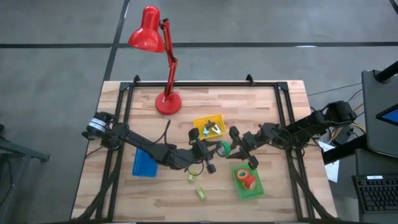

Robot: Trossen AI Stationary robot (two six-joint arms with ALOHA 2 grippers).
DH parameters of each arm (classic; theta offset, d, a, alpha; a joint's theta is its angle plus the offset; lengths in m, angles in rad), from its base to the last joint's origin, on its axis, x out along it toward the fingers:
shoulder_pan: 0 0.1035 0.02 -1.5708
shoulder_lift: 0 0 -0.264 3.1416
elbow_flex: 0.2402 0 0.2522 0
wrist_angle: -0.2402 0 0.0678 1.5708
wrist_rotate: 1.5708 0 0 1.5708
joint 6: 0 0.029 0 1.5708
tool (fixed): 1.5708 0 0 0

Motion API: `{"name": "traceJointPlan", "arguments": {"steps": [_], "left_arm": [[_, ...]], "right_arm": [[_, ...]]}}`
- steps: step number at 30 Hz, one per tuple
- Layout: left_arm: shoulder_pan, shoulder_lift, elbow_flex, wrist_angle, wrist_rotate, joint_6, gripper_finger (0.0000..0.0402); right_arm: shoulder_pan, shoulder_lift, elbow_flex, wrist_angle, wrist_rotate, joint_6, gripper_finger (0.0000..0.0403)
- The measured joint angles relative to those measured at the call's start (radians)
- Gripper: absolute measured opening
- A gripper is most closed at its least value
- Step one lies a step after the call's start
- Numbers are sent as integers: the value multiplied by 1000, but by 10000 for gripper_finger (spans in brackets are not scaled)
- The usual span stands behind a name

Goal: Pick and place Stapler, Stapler remover, tape
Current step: Put the green tape into the green bin

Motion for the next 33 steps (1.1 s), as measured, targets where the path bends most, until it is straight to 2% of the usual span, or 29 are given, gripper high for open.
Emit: {"name": "traceJointPlan", "arguments": {"steps": [6,10,17,23,33], "left_arm": [[0,0,0,0,2,-1,64],[-2,0,0,-1,2,16,87],[-27,-23,0,0,1,67,161],[-62,-53,1,0,1,113,199],[-67,-55,0,-27,-6,118,202]], "right_arm": [[0,0,0,3,-1,-8,40],[0,0,-1,1,-1,-3,39],[0,-25,-12,-46,-4,40,47],[6,-151,-13,-368,-27,131,46],[142,-428,39,-1066,-31,388,46]]}}
